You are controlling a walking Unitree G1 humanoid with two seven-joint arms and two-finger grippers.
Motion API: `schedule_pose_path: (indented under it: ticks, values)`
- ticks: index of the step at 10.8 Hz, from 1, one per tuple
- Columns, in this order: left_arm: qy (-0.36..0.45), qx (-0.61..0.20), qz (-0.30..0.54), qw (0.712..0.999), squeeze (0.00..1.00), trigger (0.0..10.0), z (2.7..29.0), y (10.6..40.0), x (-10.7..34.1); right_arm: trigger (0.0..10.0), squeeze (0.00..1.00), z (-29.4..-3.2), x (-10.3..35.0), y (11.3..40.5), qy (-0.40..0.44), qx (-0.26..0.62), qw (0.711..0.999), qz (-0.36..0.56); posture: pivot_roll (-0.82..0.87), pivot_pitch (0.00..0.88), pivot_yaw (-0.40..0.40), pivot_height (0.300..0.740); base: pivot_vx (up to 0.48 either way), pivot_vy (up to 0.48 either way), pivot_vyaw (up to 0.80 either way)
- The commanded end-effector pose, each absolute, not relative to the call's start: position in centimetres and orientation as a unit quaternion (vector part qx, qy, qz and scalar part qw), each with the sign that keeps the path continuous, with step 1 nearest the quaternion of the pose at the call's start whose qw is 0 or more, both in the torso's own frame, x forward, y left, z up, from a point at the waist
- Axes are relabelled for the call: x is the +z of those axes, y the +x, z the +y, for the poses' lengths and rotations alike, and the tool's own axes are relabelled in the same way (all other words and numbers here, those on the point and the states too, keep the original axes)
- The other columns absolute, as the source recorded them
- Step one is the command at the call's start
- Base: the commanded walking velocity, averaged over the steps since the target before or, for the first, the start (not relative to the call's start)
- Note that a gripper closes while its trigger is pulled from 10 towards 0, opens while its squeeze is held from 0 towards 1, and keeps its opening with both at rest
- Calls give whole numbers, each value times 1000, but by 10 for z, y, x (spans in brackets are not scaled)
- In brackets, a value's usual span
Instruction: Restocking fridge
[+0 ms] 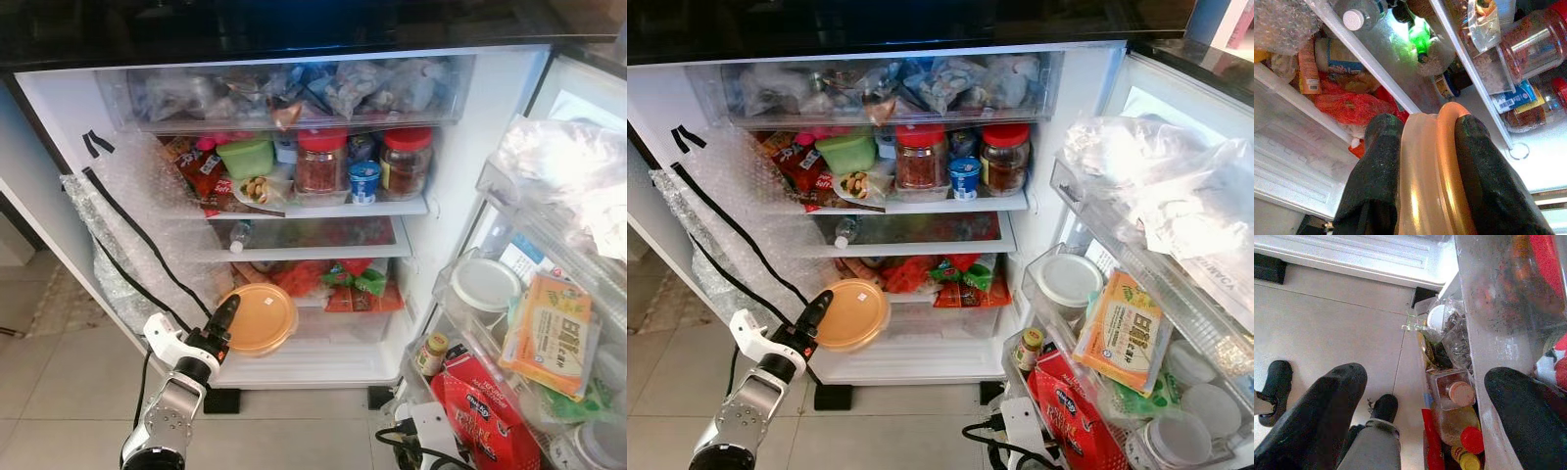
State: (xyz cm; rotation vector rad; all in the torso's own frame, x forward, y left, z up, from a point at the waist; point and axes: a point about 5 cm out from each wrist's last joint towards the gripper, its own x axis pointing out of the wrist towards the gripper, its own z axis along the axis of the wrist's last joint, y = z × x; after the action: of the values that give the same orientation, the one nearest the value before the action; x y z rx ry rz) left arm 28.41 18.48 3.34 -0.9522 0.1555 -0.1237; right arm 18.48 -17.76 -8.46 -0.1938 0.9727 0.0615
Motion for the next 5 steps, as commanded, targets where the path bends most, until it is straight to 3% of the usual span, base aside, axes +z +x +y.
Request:
schedule_pose_path:
  ticks: [1, 5]
  values:
    - [-448, -65, 80, 888, 0, 10000, 186, 283, 33, 10000, 0, -177, -85, 184, -92, 31, 880, 465, -7, 0, 30, 740, 0, 0, 0]
    - [-445, -71, 85, 889, 0, 10000, 181, 284, 33, 10000, 0, -182, -88, 176, -94, 29, 873, 478, -5, 0, 29, 740, 0, 0, 0]
